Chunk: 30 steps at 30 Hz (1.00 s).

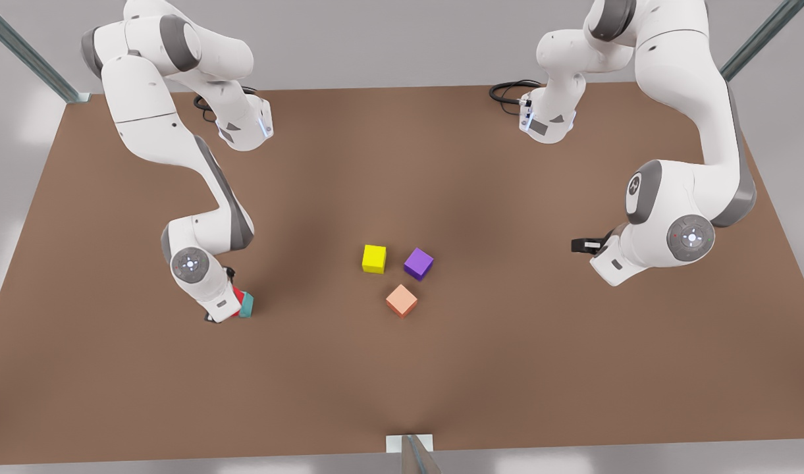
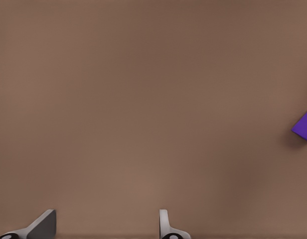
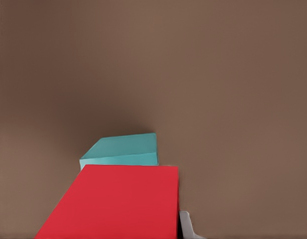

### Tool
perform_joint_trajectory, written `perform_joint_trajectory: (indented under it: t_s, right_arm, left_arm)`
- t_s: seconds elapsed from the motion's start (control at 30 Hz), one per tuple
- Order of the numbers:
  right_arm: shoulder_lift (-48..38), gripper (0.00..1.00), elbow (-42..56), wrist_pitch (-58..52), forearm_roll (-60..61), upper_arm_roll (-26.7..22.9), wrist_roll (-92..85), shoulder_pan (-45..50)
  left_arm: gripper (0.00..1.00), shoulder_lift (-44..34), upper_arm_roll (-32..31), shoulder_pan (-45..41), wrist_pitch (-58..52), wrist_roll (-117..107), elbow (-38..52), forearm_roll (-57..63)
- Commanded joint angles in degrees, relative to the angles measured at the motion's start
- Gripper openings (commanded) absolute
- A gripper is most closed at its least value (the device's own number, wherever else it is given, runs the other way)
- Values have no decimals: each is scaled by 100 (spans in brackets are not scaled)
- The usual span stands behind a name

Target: Pick up red wooden cube and pass to hand red wooden cube and place in blue wooden cube

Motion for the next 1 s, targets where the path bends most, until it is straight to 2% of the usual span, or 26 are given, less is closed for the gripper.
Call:
perform_joint_trajectory:
  t_s: [0.0, 0.97]
  right_arm:
    - [3, 100, -4, -415, 205, 6, -367, -1]
    - [214, 100, 154, -415, 222, 41, -297, 34]
  left_arm:
    - [100, -7, -1, 0, -7, -15, 2, 4]
    - [100, 81, -1, 18, 2, -15, 2, 4]
